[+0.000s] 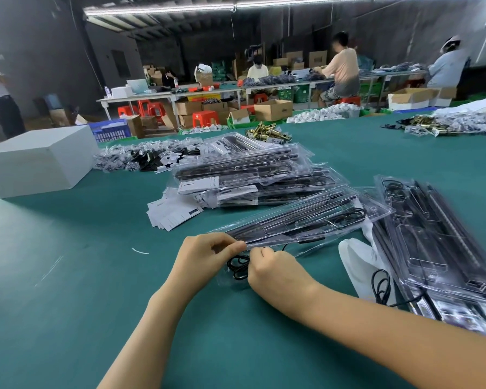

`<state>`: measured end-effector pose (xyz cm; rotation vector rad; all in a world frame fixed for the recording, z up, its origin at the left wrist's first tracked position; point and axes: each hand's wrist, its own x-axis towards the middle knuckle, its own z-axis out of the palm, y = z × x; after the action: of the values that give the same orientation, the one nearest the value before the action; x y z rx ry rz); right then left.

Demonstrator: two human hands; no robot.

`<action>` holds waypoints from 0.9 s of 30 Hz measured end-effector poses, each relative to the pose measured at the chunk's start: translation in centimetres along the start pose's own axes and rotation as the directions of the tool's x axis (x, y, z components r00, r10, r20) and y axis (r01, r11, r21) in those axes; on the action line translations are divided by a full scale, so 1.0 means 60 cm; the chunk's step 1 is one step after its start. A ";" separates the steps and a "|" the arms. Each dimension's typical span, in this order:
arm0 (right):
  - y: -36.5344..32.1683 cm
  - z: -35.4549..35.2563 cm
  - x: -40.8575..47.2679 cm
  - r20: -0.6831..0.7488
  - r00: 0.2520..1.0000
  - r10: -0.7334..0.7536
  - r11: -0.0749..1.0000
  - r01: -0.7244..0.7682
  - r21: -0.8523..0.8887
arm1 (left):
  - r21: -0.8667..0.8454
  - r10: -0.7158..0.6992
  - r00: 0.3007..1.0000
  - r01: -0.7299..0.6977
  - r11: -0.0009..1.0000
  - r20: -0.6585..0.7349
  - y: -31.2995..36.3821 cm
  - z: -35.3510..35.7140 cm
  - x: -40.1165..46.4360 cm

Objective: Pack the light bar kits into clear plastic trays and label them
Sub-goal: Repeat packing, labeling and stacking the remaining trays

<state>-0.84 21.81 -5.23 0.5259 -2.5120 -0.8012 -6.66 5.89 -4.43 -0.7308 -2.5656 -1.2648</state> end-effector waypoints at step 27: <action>-0.001 0.019 -0.012 -0.204 0.957 0.206 0.910 -0.110 0.400 | 0.611 0.290 0.946 -0.145 0.778 -0.144 0.021 0.050 -0.055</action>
<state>-0.85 22.62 -6.33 0.5006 -2.4450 -0.1615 -3.04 7.76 -6.63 -0.6647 -2.3797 -0.3855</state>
